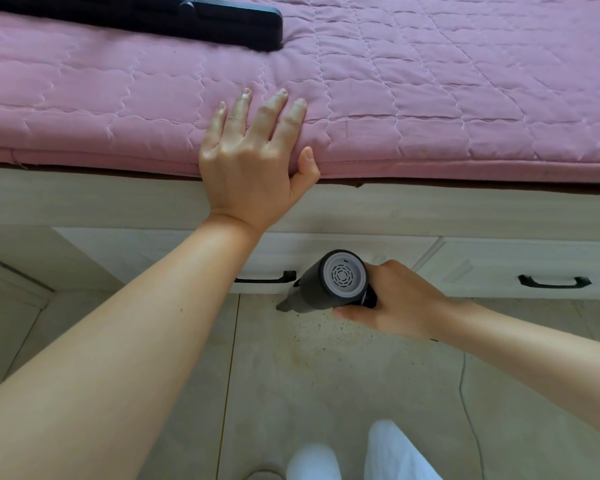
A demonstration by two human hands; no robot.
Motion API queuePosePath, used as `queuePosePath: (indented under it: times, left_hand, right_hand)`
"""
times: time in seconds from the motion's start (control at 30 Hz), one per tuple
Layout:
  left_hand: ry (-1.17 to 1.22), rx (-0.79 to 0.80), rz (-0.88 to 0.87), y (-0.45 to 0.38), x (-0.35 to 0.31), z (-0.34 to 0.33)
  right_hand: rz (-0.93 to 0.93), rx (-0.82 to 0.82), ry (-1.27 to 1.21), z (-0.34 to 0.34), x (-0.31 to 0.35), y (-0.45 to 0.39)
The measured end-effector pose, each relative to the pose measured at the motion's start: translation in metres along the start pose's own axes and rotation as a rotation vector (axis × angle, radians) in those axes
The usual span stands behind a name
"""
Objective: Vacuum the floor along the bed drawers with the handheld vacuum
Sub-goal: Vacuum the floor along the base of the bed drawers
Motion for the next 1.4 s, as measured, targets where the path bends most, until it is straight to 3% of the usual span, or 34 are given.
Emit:
queuePosePath:
  times: [0.37, 1.13, 1.4]
  left_hand:
    - [-0.005, -0.006, 0.0, 0.0, -0.001, 0.001]
    - [-0.008, -0.05, -0.006, -0.001, -0.001, 0.001]
    - [-0.011, -0.05, 0.005, -0.003, -0.002, 0.003]
  right_hand:
    - [0.081, -0.034, 0.043, -0.012, 0.004, 0.004]
    - [0.046, -0.045, 0.058, 0.002, -0.02, 0.014]
    - [-0.033, -0.05, -0.094, 0.004, -0.037, 0.018]
Point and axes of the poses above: each hand's wrist, its own y-axis away from the middle knuckle, its own z-axis out of the back of the hand, x = y × z, the point moved 6 cm from there along -y, towards the middle knuckle, and after that the axes turned 4 degrees about -x, right-handed, at the moved point
